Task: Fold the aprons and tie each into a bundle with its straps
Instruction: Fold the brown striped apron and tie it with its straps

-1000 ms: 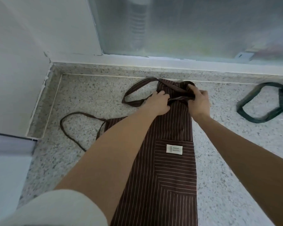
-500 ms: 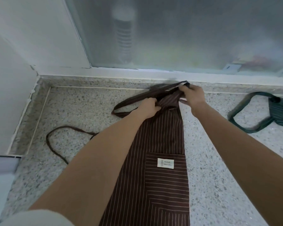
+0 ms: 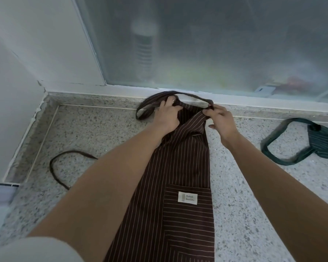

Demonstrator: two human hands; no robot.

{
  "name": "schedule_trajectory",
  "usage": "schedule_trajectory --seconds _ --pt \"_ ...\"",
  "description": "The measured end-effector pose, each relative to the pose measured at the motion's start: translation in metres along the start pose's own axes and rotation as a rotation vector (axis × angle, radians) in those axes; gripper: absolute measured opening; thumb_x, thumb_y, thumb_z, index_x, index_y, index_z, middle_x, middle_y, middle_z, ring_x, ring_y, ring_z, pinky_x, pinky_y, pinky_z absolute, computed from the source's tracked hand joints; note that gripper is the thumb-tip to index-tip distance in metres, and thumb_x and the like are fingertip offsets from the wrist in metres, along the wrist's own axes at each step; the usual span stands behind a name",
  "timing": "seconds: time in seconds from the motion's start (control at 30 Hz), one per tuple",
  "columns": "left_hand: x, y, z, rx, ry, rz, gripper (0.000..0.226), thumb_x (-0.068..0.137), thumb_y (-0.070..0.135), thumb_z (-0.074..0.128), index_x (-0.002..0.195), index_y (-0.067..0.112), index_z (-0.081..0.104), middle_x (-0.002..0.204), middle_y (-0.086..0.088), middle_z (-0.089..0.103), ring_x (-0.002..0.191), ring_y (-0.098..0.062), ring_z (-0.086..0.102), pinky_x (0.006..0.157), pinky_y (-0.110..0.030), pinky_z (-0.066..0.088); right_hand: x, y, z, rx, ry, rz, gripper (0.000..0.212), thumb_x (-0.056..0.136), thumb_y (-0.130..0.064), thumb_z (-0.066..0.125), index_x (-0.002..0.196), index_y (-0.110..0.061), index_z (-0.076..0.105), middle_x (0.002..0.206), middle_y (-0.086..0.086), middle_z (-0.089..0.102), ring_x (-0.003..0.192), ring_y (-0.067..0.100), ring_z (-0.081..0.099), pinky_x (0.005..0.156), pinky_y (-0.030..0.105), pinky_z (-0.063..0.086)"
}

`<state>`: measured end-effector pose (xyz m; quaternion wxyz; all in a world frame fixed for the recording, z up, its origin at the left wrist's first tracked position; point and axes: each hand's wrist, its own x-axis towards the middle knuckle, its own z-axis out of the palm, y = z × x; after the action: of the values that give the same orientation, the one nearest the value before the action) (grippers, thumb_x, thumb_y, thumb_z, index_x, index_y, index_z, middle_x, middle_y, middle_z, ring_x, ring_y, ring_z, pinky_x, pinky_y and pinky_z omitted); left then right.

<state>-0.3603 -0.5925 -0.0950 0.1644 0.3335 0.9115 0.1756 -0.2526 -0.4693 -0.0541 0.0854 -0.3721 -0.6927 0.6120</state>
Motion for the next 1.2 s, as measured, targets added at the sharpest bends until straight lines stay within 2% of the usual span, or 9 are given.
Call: schedule_trajectory --seconds 0.13,0.23,0.4,0.47,0.6,0.8,0.93,1.07,1.2 --pt "0.010 -0.002 -0.016 0.070 -0.085 0.105 0.048 0.088 0.007 0.049 0.133 0.024 0.051 0.144 0.000 0.039 0.133 -0.023 0.029 0.106 -0.043 0.026 0.002 -0.002 0.003 -0.270 -0.118 -0.145 0.032 0.088 -0.012 0.060 0.057 -0.010 0.057 0.112 -0.010 0.055 0.092 0.003 0.057 0.074 0.014 0.042" --pt "0.012 0.008 -0.031 -0.176 0.041 0.128 0.037 0.088 0.003 0.048 0.116 0.019 0.066 0.129 -0.001 0.057 0.123 -0.020 0.046 0.101 -0.030 0.034 0.008 -0.003 0.006 -0.443 -0.215 -0.257 0.035 0.086 -0.011 0.059 0.053 -0.022 0.064 0.110 -0.018 0.053 0.120 0.024 0.047 0.102 0.038 0.037" --pt "0.008 0.022 -0.045 -0.551 -0.110 0.054 0.044 0.077 -0.002 0.046 0.114 0.011 0.065 0.116 -0.007 0.064 0.108 -0.019 0.057 0.096 -0.029 0.044 0.012 -0.011 0.007 -0.483 -0.193 -0.383 0.037 0.091 -0.022 0.060 0.060 -0.043 0.064 0.139 -0.003 0.037 0.132 0.024 0.035 0.109 0.045 0.033" --pt "0.005 0.023 -0.050 -0.652 -0.153 0.036 0.043 0.077 -0.001 0.049 0.117 0.011 0.062 0.113 -0.004 0.064 0.105 -0.013 0.056 0.091 -0.026 0.046 0.015 -0.016 0.006 -0.541 -0.188 -0.402 0.016 0.093 -0.024 0.057 0.084 -0.022 0.071 0.131 0.006 0.047 0.122 0.021 0.045 0.101 0.032 0.038" --pt "0.005 0.021 -0.047 -0.662 -0.103 0.056 0.044 0.076 0.011 0.074 0.117 0.011 0.059 0.115 -0.001 0.060 0.108 -0.010 0.054 0.094 -0.019 0.041 0.014 -0.031 0.001 -0.656 -0.158 -0.441 0.026 0.093 -0.031 0.055 0.072 -0.015 0.058 0.072 -0.001 0.053 0.068 0.013 0.048 0.053 0.014 0.031" --pt "0.008 0.020 -0.046 -0.629 0.043 0.057 0.021 0.075 0.004 0.075 0.082 0.014 0.058 0.082 0.001 0.058 0.083 -0.015 0.053 0.085 -0.032 0.046 0.012 -0.048 -0.010 -0.697 -0.235 -0.243 0.028 0.094 -0.016 0.043 0.070 -0.011 0.056 0.082 0.003 0.054 0.086 0.024 0.052 0.064 0.023 0.036" --pt "0.006 0.014 -0.048 -0.647 0.035 0.020 0.019 0.081 0.002 0.068 0.078 0.016 0.055 0.086 -0.001 0.060 0.087 -0.017 0.056 0.085 -0.032 0.047 0.014 -0.049 -0.024 -0.893 -0.343 -0.129 0.024 0.090 -0.015 0.055 0.111 -0.006 0.064 0.115 0.005 0.055 0.115 0.022 0.048 0.087 0.027 0.032" --pt "0.002 0.013 -0.052 -0.685 0.013 -0.003 0.017 0.085 -0.001 0.058 0.079 0.015 0.053 0.082 -0.003 0.059 0.085 -0.020 0.057 0.081 -0.034 0.048 0.023 -0.047 -0.027 -0.807 -0.204 -0.168 0.016 0.084 -0.020 0.067 0.075 -0.008 0.061 0.079 0.009 0.061 0.080 0.024 0.056 0.062 0.028 0.037" --pt "0.001 0.015 -0.058 -0.593 -0.134 -0.051 0.026 0.089 0.008 0.055 0.116 0.007 0.057 0.106 -0.004 0.053 0.098 -0.017 0.052 0.074 -0.020 0.042 0.024 -0.046 -0.024 -0.628 -0.076 -0.218 0.019 0.081 -0.017 0.072 0.072 -0.010 0.056 0.068 0.005 0.055 0.067 0.019 0.049 0.056 0.027 0.036"
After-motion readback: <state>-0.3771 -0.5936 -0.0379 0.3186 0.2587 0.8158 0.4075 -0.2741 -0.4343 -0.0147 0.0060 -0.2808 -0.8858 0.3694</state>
